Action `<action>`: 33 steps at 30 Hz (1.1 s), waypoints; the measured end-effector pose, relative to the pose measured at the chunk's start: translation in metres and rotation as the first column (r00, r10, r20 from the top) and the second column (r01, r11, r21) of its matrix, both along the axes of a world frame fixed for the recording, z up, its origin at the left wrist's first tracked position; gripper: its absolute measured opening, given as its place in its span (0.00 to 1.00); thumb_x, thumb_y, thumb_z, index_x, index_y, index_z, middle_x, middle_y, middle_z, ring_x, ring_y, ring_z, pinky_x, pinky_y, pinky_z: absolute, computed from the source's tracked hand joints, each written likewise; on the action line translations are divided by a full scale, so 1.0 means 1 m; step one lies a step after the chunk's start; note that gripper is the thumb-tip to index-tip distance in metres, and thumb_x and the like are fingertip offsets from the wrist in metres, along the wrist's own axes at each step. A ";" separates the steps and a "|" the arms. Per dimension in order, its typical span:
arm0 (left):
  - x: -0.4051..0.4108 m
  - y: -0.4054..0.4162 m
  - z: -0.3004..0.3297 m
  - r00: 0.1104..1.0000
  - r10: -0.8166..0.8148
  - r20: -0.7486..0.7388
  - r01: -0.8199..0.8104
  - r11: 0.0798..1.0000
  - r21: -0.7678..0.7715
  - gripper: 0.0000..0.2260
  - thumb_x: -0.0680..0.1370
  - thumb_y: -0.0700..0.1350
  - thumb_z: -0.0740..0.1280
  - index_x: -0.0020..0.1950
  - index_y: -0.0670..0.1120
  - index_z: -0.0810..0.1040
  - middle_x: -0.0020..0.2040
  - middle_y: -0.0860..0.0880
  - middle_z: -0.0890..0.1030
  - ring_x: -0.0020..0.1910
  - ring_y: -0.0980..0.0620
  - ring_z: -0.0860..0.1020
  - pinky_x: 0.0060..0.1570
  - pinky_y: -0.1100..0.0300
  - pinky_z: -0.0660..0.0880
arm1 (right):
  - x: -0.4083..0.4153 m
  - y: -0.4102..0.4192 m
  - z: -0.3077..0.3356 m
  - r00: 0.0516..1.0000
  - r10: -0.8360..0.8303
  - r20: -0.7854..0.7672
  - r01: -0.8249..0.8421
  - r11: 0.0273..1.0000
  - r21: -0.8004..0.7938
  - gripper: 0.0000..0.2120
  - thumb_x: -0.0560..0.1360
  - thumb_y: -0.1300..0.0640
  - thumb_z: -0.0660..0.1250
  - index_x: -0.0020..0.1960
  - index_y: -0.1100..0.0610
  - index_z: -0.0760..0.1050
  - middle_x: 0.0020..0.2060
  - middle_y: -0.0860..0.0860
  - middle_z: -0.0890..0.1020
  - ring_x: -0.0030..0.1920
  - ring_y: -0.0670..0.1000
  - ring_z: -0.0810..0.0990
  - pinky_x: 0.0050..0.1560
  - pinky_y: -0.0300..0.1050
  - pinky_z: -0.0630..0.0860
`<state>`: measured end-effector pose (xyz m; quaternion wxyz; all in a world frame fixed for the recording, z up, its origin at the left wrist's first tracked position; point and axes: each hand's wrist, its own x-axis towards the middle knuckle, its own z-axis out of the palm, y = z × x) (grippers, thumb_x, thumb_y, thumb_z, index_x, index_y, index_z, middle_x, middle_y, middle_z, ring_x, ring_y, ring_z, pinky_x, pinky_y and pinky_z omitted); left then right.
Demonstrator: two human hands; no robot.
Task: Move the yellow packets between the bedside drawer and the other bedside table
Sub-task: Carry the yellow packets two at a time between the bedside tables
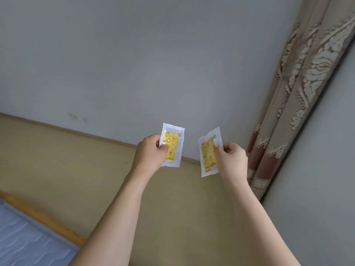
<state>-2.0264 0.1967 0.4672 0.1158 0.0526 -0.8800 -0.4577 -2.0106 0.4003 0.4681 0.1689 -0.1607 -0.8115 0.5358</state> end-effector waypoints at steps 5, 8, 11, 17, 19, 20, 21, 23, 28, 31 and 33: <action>-0.113 -0.011 0.030 0.989 0.132 -0.066 -0.131 0.991 0.022 0.04 0.75 0.43 0.64 0.44 0.46 0.79 0.41 0.48 0.83 0.42 0.43 0.80 0.42 0.48 0.79 | -0.140 -0.011 0.029 0.990 0.125 -0.072 -0.125 0.992 -0.007 0.10 0.73 0.59 0.62 0.39 0.66 0.70 0.29 0.51 0.70 0.31 0.51 0.63 0.31 0.43 0.61; -0.165 -0.038 0.033 0.974 0.209 -0.085 -0.209 0.978 0.017 0.05 0.75 0.43 0.64 0.45 0.46 0.80 0.42 0.48 0.83 0.41 0.44 0.81 0.42 0.48 0.79 | -0.213 -0.043 0.030 0.971 0.222 -0.093 -0.226 0.974 -0.033 0.11 0.73 0.61 0.62 0.33 0.60 0.64 0.27 0.49 0.64 0.29 0.50 0.59 0.30 0.42 0.57; -0.214 -0.081 0.025 0.945 0.318 -0.076 -0.317 0.948 0.029 0.05 0.76 0.42 0.65 0.45 0.45 0.80 0.42 0.48 0.83 0.42 0.45 0.81 0.42 0.49 0.78 | -0.282 -0.087 0.021 0.941 0.332 -0.066 -0.335 0.941 -0.040 0.12 0.72 0.60 0.62 0.32 0.55 0.62 0.27 0.48 0.64 0.30 0.51 0.60 0.31 0.43 0.59; -0.310 -0.191 0.010 0.867 0.491 -0.082 -0.486 0.871 0.076 0.05 0.75 0.42 0.64 0.43 0.45 0.80 0.41 0.47 0.82 0.40 0.44 0.80 0.37 0.51 0.77 | -0.418 -0.213 0.018 0.842 0.535 -0.066 -0.538 0.842 -0.038 0.10 0.74 0.57 0.64 0.36 0.61 0.70 0.29 0.48 0.70 0.29 0.49 0.65 0.32 0.43 0.64; -0.337 -0.233 0.020 0.842 0.534 -0.069 -0.530 0.845 0.076 0.06 0.75 0.42 0.64 0.44 0.46 0.81 0.41 0.48 0.83 0.41 0.45 0.81 0.40 0.48 0.78 | -0.459 -0.263 0.026 0.808 0.585 -0.070 -0.588 0.808 -0.029 0.11 0.74 0.56 0.64 0.37 0.63 0.72 0.29 0.49 0.71 0.30 0.49 0.67 0.32 0.44 0.65; -0.350 -0.254 0.025 0.827 0.558 -0.072 -0.553 0.829 0.079 0.06 0.75 0.41 0.64 0.44 0.46 0.81 0.41 0.48 0.83 0.42 0.45 0.81 0.40 0.48 0.79 | -0.477 -0.288 0.031 0.787 0.612 -0.077 -0.616 0.787 -0.029 0.11 0.74 0.56 0.64 0.38 0.64 0.73 0.30 0.49 0.73 0.30 0.49 0.68 0.33 0.44 0.66; -0.362 -0.276 0.031 0.804 0.588 -0.084 -0.582 0.809 0.083 0.05 0.75 0.41 0.64 0.43 0.46 0.81 0.41 0.48 0.83 0.42 0.45 0.81 0.40 0.48 0.78 | -0.495 -0.313 0.035 0.764 0.639 -0.085 -0.643 0.765 -0.027 0.10 0.74 0.56 0.64 0.39 0.64 0.74 0.31 0.49 0.74 0.31 0.49 0.69 0.33 0.44 0.66; -0.385 -0.318 0.039 0.752 0.651 -0.106 -0.643 0.759 0.100 0.05 0.75 0.41 0.64 0.43 0.43 0.80 0.41 0.46 0.82 0.41 0.44 0.81 0.39 0.48 0.78 | -0.528 -0.362 0.040 0.728 0.678 -0.100 -0.683 0.731 -0.016 0.09 0.74 0.56 0.64 0.38 0.61 0.74 0.31 0.48 0.75 0.30 0.48 0.70 0.32 0.43 0.67; -0.436 -0.418 0.032 0.666 0.743 -0.068 -0.737 0.670 0.089 0.06 0.74 0.42 0.65 0.46 0.42 0.80 0.42 0.45 0.82 0.42 0.43 0.81 0.40 0.45 0.79 | -0.597 -0.479 0.031 0.641 0.764 -0.079 -0.767 0.641 -0.022 0.10 0.73 0.56 0.62 0.39 0.64 0.74 0.32 0.51 0.75 0.31 0.49 0.70 0.33 0.44 0.67; -0.472 -0.488 0.019 0.605 0.795 -0.047 -0.792 0.607 0.065 0.06 0.75 0.43 0.65 0.46 0.42 0.80 0.42 0.45 0.83 0.42 0.43 0.81 0.39 0.45 0.79 | -0.638 -0.559 0.015 0.585 0.809 -0.049 -0.811 0.583 -0.050 0.09 0.73 0.57 0.62 0.39 0.62 0.74 0.33 0.52 0.77 0.32 0.51 0.73 0.33 0.45 0.69; -0.499 -0.538 0.011 0.569 0.821 -0.045 -0.820 0.571 0.048 0.06 0.75 0.44 0.66 0.46 0.43 0.80 0.43 0.46 0.83 0.42 0.44 0.82 0.40 0.45 0.79 | -0.669 -0.616 0.006 0.542 0.839 -0.044 -0.840 0.539 -0.058 0.09 0.73 0.57 0.63 0.39 0.62 0.75 0.35 0.55 0.80 0.35 0.55 0.77 0.34 0.47 0.72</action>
